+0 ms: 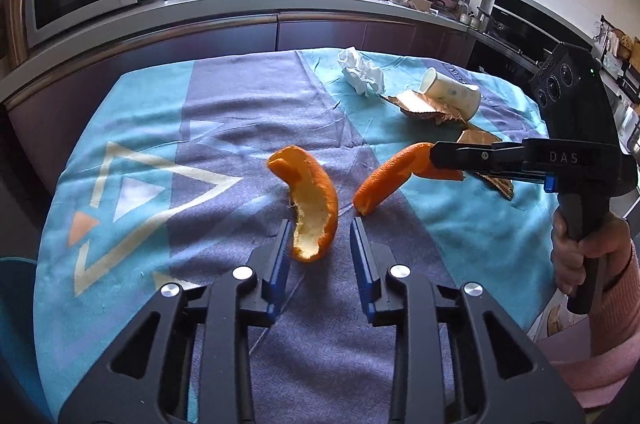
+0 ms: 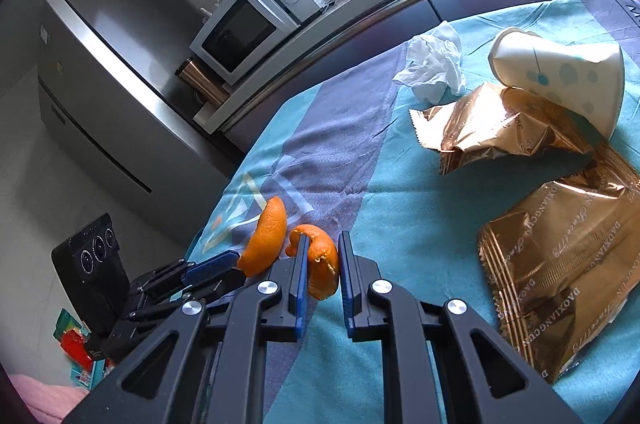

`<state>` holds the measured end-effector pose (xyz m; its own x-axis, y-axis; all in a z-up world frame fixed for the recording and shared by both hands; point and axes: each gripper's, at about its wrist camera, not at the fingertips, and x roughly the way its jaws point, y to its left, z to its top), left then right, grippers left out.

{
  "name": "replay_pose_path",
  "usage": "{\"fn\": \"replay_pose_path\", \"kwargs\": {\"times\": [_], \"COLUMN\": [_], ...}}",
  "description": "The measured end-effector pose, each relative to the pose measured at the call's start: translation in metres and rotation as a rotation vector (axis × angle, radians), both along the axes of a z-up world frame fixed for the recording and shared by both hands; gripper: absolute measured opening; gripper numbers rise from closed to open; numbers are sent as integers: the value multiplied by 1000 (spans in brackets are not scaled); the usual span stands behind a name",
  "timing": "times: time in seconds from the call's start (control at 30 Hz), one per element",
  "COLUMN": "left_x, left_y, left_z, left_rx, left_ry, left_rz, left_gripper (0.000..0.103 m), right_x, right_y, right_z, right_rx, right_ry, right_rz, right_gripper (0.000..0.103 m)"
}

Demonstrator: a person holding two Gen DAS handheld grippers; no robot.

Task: Collect trash
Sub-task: 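Carry both orange peels with both tools over the teal bin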

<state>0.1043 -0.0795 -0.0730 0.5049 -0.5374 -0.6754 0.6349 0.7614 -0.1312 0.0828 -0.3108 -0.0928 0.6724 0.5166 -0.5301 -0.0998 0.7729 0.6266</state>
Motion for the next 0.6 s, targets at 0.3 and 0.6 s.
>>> {"fn": "replay_pose_path", "kwargs": {"times": [0.3, 0.6], "left_x": [4, -3], "left_y": [-10, 6], "left_z": [-11, 6], "left_rx": [45, -6], "left_ry": [-2, -28], "left_rz": [14, 51], "left_gripper": [15, 6], "right_x": [0, 0], "right_y": [2, 8], "right_z": [-3, -1], "right_rx": [10, 38], "right_ry": [7, -8], "right_rz": [4, 26], "right_gripper": [13, 13]}}
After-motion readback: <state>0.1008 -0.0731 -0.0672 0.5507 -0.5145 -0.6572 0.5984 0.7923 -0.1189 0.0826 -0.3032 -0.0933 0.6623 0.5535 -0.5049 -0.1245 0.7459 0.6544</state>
